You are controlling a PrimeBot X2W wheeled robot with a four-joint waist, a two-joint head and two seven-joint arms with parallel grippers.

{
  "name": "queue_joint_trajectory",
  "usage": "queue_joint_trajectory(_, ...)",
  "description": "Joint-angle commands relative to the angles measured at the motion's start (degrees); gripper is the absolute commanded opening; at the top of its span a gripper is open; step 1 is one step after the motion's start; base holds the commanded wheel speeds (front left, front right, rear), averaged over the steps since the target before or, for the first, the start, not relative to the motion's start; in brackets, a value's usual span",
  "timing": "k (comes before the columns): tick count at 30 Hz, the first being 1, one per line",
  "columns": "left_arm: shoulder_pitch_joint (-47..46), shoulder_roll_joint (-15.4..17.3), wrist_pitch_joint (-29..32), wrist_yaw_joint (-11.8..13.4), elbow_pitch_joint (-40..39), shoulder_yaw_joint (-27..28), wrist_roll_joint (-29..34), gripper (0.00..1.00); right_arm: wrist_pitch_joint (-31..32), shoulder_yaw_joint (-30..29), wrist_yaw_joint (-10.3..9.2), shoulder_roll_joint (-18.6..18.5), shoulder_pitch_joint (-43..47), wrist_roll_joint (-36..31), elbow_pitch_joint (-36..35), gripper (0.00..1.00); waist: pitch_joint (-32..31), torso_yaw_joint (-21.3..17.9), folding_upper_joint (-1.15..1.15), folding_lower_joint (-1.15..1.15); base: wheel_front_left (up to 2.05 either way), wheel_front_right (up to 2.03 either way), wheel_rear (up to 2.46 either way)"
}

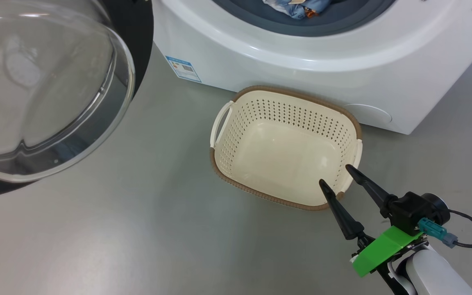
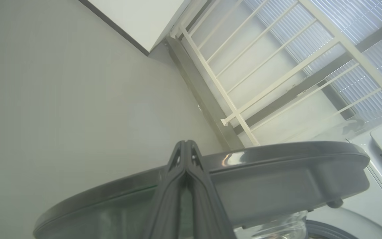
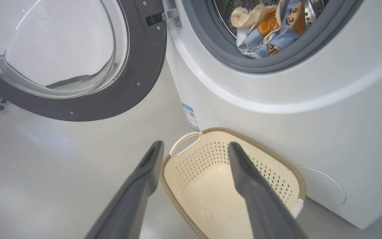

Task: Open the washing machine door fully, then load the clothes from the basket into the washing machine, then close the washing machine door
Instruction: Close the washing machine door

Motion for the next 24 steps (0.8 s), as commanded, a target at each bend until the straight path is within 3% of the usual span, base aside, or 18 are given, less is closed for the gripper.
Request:
queue_joint_trajectory(1,-1.3,5.2,0.7,-0.2,-0.5,1.1,0.3,0.00,-0.3,1.4,0.09,0.2,-0.6,-0.5,-1.3,1.00,0.3,-0.3,0.00,0.00,0.00,0.00,0.00)
queue_joint_trajectory(13,-1.5,5.1,2.9,-0.2,0.9,-1.1,-0.5,0.00,-0.3,0.9,0.09,0.4,-0.8,-0.5,-1.5,1.00,0.6,-0.5,0.00,0.00,0.00,0.00,0.00)
queue_joint_trajectory(24,0.3,5.3,10.3,-0.2,-1.1,-3.6,-2.5,0.00,-0.3,0.4,0.09,1.4,-0.5,-0.5,-1.4,1.00,-0.8,0.0,0.00,0.00,0.00,0.00,0.00)
